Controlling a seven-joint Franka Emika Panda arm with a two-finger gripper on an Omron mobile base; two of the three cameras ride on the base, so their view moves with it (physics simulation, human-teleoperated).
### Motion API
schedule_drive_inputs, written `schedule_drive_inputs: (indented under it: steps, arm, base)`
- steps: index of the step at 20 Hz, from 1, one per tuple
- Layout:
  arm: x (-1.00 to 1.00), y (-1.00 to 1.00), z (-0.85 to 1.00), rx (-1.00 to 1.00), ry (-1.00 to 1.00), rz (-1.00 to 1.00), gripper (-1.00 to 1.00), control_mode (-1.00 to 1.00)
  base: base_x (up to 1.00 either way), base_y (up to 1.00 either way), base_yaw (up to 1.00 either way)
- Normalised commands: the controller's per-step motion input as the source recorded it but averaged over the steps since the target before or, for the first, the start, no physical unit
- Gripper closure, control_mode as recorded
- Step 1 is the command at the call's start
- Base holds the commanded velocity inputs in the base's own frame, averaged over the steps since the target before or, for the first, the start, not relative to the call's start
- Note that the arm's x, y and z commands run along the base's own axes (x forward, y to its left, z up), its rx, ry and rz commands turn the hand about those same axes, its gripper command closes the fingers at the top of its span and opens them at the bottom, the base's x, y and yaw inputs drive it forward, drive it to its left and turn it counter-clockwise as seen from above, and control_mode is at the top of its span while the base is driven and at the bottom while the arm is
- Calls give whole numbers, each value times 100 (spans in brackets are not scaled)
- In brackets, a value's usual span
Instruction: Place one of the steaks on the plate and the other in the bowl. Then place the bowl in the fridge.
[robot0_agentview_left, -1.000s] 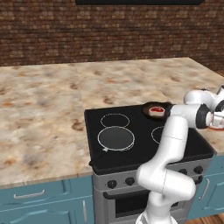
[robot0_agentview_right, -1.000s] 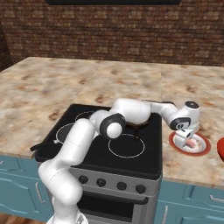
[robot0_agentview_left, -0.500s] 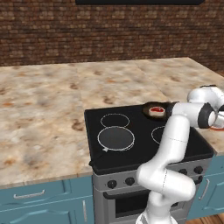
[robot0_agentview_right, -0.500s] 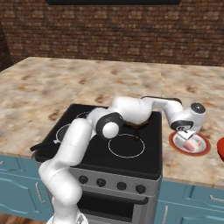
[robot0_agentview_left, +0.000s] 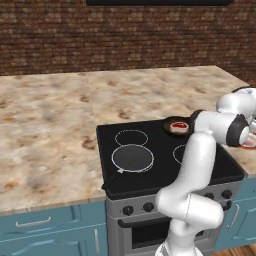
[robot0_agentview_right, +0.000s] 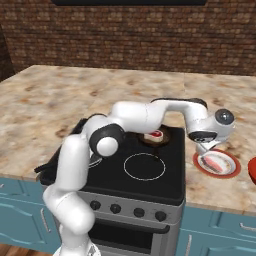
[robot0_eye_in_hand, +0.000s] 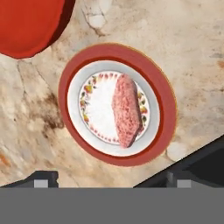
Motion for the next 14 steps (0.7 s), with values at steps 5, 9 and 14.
schedule_drive_inputs:
  steps: [5,9,14]
  arm:
    - [-11,51,3,-2,5,-27,-100,-100]
    - [-42,49,54,1,-10,-22,-100,-100]
    - [-56,21,74,12,-26,-32,-100,-100]
  base:
    - [0,0,0]
    - [0,0,0]
    - [0,0,0]
